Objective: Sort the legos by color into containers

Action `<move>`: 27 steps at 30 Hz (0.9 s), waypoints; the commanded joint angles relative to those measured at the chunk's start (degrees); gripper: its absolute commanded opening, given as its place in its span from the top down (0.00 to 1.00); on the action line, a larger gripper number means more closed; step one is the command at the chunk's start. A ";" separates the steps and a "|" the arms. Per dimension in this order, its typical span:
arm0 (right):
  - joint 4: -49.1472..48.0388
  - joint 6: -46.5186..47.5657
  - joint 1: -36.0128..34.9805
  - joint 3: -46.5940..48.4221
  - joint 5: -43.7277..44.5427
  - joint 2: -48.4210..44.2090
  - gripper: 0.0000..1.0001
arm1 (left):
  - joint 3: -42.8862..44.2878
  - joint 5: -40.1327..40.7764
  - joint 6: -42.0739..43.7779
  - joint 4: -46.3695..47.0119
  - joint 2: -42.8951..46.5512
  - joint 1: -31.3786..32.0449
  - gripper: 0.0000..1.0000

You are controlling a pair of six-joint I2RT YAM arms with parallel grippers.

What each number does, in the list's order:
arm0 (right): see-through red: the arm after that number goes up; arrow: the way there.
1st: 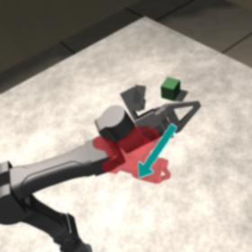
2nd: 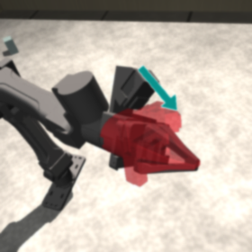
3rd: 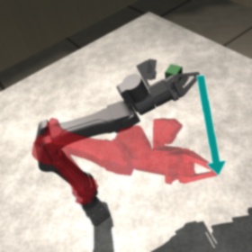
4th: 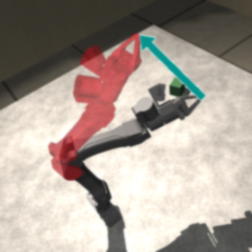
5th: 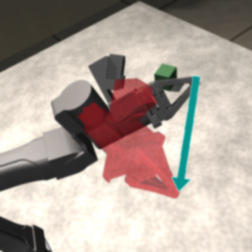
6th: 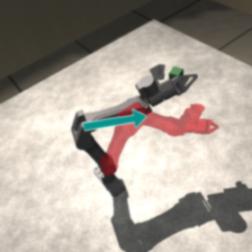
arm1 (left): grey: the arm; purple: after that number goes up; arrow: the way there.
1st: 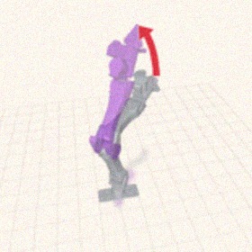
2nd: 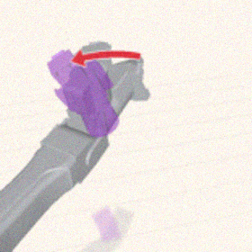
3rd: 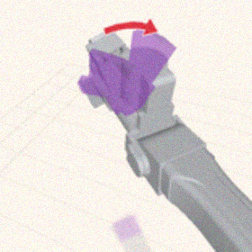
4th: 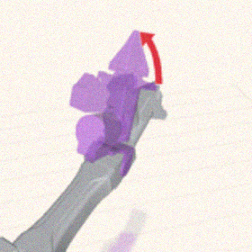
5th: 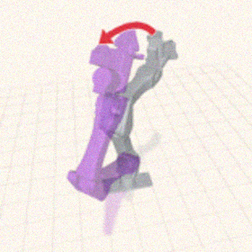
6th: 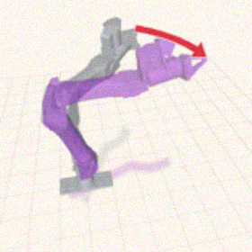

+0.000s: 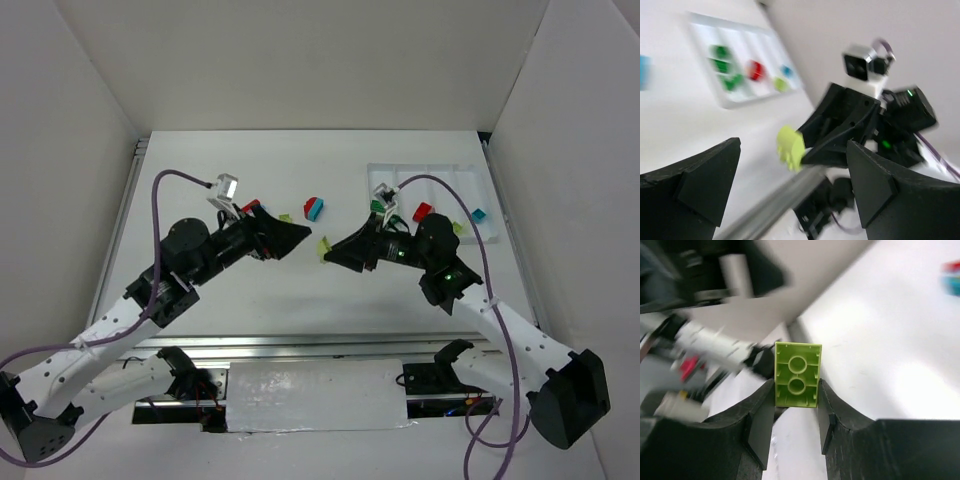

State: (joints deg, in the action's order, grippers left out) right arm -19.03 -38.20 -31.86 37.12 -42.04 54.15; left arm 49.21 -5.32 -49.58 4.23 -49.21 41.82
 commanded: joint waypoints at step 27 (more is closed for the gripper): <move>53.48 1.37 39.15 55.52 61.29 61.34 0.76 | -3.86 17.89 12.32 -35.78 11.68 -0.52 0.01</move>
State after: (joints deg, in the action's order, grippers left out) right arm 33.43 -36.77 6.92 90.87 17.19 116.84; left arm 45.93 14.37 -38.72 -31.83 -37.39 41.47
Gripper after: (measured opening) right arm 0.424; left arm 0.994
